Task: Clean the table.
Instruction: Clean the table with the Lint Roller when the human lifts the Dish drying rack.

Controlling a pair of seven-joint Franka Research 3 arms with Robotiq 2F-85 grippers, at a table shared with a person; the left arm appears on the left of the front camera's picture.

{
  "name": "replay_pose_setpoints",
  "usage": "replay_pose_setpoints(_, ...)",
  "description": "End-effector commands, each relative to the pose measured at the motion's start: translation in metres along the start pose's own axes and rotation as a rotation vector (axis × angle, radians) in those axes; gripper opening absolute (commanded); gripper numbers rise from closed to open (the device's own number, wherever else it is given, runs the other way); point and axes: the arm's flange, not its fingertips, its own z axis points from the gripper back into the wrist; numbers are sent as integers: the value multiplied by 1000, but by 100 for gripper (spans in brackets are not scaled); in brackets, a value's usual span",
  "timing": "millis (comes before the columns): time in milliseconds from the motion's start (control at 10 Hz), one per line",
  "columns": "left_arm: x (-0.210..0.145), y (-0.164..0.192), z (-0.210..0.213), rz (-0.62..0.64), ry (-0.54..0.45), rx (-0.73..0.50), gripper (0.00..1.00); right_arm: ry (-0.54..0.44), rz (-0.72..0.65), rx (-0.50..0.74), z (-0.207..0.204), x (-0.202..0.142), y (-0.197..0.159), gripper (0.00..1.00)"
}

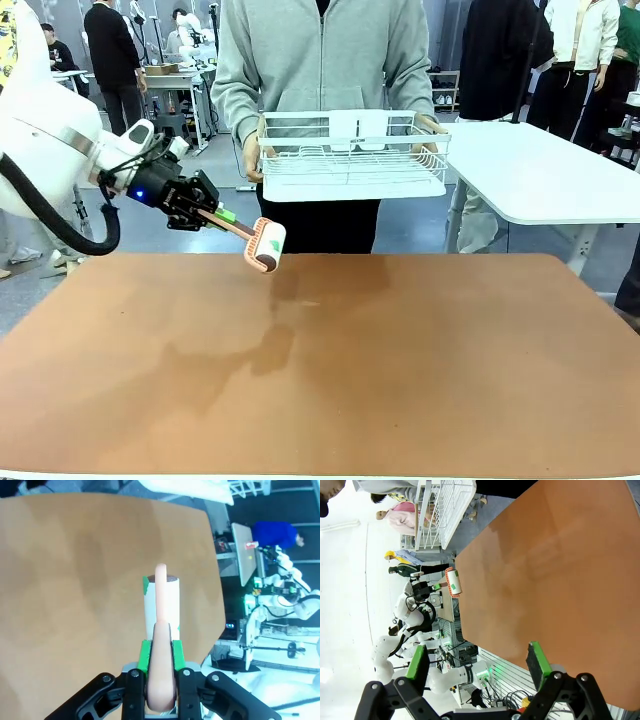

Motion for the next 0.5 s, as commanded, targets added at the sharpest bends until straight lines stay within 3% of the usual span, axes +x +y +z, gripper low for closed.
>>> replay_pose_setpoints(0, -14, -23, 57, 64, -31, 143, 21, -1, 12, 11, 0, -2, 2, 100)
replay_pose_setpoints(100, -22, -29, 93, 87, -90, 250, 21, -1, 12, 11, 0, -2, 2, 100)
replay_pose_setpoints(400, -44, -29, 141, 119, -83, 469, 21, -1, 12, 11, 0, -2, 2, 100)
